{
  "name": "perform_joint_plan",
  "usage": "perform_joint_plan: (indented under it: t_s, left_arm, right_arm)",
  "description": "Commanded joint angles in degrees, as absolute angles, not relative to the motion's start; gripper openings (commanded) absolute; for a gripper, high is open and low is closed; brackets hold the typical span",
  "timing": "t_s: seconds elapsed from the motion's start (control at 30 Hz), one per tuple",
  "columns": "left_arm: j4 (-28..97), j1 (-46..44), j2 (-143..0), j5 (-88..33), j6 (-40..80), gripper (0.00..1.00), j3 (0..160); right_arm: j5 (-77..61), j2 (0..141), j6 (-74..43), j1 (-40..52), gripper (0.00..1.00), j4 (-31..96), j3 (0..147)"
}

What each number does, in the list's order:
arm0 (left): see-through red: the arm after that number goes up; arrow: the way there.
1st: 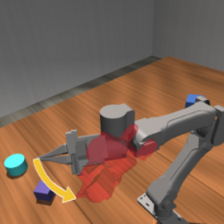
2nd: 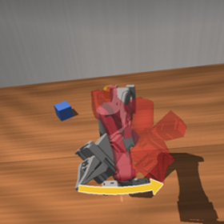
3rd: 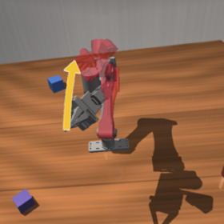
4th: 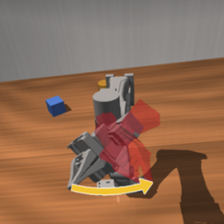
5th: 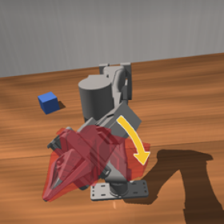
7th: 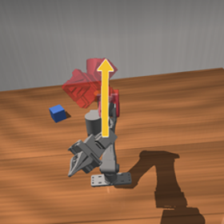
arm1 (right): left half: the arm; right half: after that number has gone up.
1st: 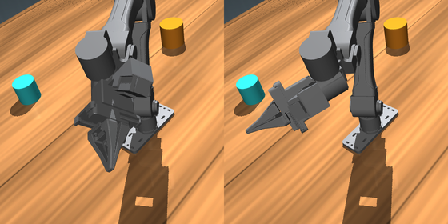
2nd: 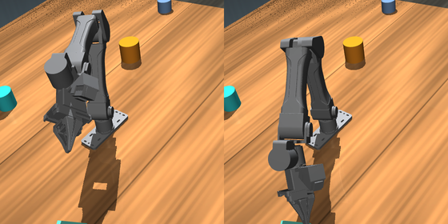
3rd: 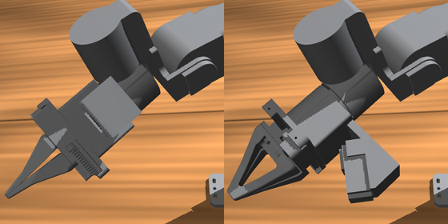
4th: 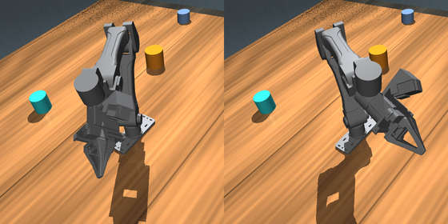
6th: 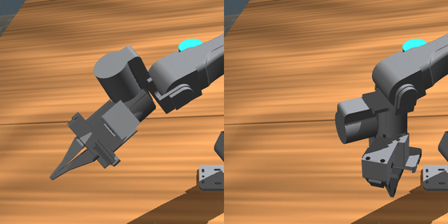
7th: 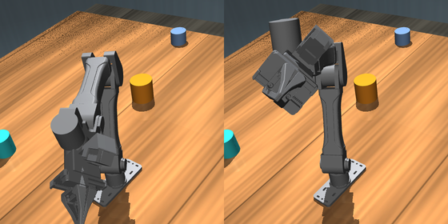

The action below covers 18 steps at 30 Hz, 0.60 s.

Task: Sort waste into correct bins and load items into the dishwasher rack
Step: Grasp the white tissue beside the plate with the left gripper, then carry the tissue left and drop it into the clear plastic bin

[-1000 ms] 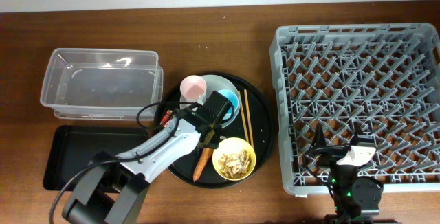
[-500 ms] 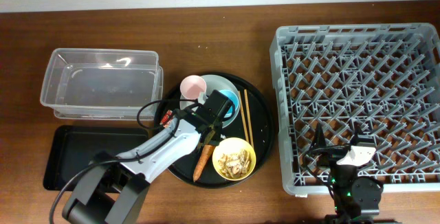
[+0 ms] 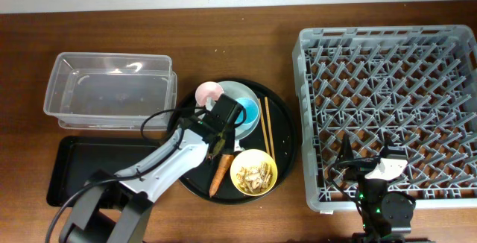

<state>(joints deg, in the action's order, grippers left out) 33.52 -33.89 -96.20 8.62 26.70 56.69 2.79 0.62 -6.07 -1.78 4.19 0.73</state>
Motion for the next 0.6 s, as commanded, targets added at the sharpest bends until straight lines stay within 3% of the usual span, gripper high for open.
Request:
perform_joint_plan:
  t_s: [0.0,0.07,0.27,0.43,0.57]
  left_arm:
    - [30.8,-33.7,-94.9,6.2,27.6,0.49,53.4]
    - [30.4,-33.7,-94.9,5.8,27.6,0.42,53.3]
    - [30.5,-33.7,-94.9,5.8,27.6,0.01,53.3]
    - [30.7,-33.7,-89.1,5.8,27.3,0.01,53.8]
    - [32.7,-31.1,-74.1,5.8,24.1,0.00,58.5]
  right_arm:
    - [3.3,0.2,-6.5,-1.6,0.98,4.4,0.3]
    - [3.3,0.2,-6.5,-1.6,0.98,4.4,0.3]
    - [3.3,0.2,-6.5,-1.6,0.98,4.4,0.3]
    - [3.3,0.2,-6.5,-1.6,0.98,4.3,0.3]
    - [3.3,0.2,-6.5,-1.6,0.98,4.4,0.3]
